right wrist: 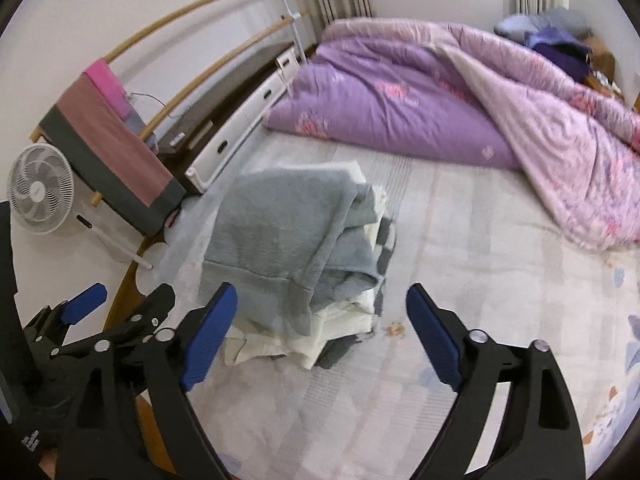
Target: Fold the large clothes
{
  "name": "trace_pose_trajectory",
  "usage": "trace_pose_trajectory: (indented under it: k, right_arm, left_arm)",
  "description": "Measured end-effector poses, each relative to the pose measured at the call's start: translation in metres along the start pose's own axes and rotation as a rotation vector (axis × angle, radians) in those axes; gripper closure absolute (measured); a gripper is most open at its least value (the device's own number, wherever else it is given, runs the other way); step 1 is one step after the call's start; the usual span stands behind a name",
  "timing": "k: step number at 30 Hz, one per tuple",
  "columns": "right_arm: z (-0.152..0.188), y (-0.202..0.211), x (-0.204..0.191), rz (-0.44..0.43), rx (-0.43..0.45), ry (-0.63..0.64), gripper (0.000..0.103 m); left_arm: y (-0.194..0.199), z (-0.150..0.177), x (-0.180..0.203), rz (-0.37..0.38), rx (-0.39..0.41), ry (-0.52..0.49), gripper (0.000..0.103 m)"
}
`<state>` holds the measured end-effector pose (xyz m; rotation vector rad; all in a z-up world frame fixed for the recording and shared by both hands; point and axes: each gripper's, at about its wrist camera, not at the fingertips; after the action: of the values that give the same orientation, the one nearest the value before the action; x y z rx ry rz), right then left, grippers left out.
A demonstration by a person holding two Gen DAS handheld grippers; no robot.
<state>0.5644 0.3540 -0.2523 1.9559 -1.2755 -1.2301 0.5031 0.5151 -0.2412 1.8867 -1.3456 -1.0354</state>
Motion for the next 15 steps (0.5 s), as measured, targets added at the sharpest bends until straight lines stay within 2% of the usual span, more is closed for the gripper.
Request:
trace_pose_trajectory:
  k: [4,6,10,15]
  right_arm:
    - [0.005,0.051,0.018,-0.043,0.03,0.001,0.011]
    - [0.01,0.08,0.03,-0.06,0.052,0.009,0.011]
    - [0.022,0.137,0.053,-0.099,0.094,0.018,0.01]
    - [0.04,0.208,0.074,-0.119,0.158,0.067,0.01]
  left_arm:
    - [0.05,0.008,0.022,-0.027,0.037,0.003,0.011]
    - [0.072,0.012,0.036,-0.066,0.034,-0.017,0.011]
    - [0.124,0.03,0.065,-0.096,0.06,-0.015,0.011]
    - [0.183,0.05,0.097,-0.11,0.107,-0.008,0.011]
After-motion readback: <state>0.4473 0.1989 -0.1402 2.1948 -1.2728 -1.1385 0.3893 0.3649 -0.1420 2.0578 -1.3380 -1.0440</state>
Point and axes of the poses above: each gripper's, at about its wrist camera, not at the fingertips, and y roughly against the way its jaws point, x to its right, z to its underside, and after that the axes turned 15 degrees about -y, right-handed
